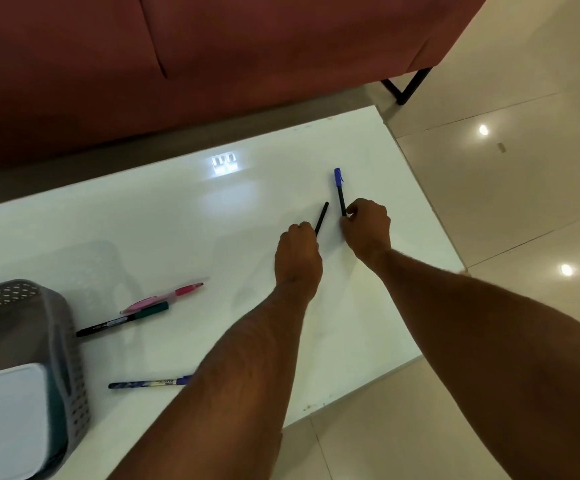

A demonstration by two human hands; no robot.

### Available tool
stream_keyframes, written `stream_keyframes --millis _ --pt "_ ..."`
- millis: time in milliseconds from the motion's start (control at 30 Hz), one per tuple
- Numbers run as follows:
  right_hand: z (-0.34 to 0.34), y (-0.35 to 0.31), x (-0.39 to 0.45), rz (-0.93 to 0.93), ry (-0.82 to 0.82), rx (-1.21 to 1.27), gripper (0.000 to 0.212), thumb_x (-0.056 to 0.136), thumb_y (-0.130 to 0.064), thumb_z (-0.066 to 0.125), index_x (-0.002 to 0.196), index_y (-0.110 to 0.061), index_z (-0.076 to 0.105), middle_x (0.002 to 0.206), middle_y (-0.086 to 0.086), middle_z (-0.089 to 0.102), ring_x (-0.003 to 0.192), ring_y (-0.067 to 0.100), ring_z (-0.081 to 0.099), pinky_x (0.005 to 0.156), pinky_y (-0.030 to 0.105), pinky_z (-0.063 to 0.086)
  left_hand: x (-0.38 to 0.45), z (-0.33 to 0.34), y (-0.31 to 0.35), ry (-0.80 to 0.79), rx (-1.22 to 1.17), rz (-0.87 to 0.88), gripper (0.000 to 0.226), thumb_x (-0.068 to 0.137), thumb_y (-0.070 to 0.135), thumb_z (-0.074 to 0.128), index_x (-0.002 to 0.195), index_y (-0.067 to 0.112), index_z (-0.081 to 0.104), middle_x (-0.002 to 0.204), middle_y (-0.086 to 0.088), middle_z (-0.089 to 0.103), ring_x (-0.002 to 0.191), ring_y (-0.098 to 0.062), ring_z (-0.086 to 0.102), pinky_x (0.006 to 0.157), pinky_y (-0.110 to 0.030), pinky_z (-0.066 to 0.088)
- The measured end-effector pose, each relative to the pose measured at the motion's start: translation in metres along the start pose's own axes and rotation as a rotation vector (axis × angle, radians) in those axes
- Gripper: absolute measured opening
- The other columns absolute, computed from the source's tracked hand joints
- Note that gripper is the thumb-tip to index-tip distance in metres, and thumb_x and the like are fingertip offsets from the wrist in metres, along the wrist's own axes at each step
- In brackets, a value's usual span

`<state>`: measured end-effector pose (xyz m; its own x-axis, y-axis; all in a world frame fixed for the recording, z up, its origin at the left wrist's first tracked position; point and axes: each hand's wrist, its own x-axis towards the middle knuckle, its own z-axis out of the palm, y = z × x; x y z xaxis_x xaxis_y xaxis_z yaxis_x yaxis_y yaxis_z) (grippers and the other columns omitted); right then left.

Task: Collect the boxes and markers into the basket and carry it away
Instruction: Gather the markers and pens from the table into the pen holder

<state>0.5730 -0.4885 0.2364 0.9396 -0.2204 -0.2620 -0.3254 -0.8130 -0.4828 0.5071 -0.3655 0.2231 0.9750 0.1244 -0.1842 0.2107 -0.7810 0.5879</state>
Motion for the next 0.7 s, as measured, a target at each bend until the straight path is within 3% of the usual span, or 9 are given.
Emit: stream_keyframes --millis 133,267,400,500,633,700 --pt "-0.001 0.000 -0.001 -0.006 -0.004 0.002 0.022 0.093 -0.013 0.062 0.112 -0.006 0.069 0.112 0.011 0.069 0.103 0.025 0.065 0.083 0.023 0.044 0.002 0.001 0.002 0.001 -0.011 -0.010 0.013 0.097 0.010 0.053 0.107 0.004 0.059 0.107 -0.014 0.062 0.100 -0.029 0.060 0.086 -0.034 0.046" --pt "-0.004 -0.005 -0.005 -0.015 0.020 0.042 0.020 0.092 -0.011 0.063 0.110 -0.006 0.070 0.108 0.010 0.071 0.100 0.025 0.065 0.084 0.024 0.045 0.003 -0.010 0.004 0.005 -0.133 -0.080 0.015 0.092 0.018 0.061 0.100 0.006 0.062 0.101 -0.011 0.065 0.095 -0.025 0.061 0.081 -0.033 0.050" --pt "-0.006 -0.013 -0.014 -0.023 0.063 0.155 0.012 0.088 -0.011 0.067 0.100 -0.009 0.070 0.100 0.006 0.071 0.086 0.024 0.068 0.080 0.029 0.055 0.000 -0.027 0.006 0.027 -0.258 -0.171 0.019 0.084 0.022 0.069 0.096 0.008 0.064 0.094 -0.007 0.069 0.088 -0.025 0.065 0.075 -0.033 0.053" --pt "-0.007 -0.025 -0.024 -0.068 0.085 0.194 0.009 0.086 -0.013 0.068 0.095 -0.013 0.069 0.093 0.003 0.072 0.077 0.023 0.070 0.071 0.025 0.054 -0.006 -0.044 0.005 0.056 -0.321 -0.213 0.019 0.083 0.023 0.070 0.093 0.009 0.063 0.090 -0.004 0.068 0.083 -0.023 0.065 0.071 -0.032 0.052" --pt "-0.001 -0.055 -0.045 -0.149 0.098 0.300 0.023 0.085 -0.009 0.068 0.108 -0.012 0.067 0.087 0.000 0.071 0.071 0.017 0.068 0.074 0.035 0.060 -0.014 -0.076 -0.006 0.100 -0.403 -0.261 0.022 0.084 0.022 0.070 0.100 0.011 0.061 0.087 -0.005 0.071 0.076 -0.022 0.068 0.071 -0.034 0.058" --pt "0.004 -0.075 -0.059 -0.197 0.086 0.339 0.028 0.086 -0.006 0.068 0.114 -0.010 0.066 0.086 0.000 0.070 0.071 0.016 0.067 0.075 0.034 0.060 -0.018 -0.095 -0.017 0.142 -0.447 -0.265 0.027 0.085 0.019 0.071 0.107 0.013 0.056 0.082 -0.003 0.071 0.067 -0.017 0.067 0.067 -0.028 0.058"
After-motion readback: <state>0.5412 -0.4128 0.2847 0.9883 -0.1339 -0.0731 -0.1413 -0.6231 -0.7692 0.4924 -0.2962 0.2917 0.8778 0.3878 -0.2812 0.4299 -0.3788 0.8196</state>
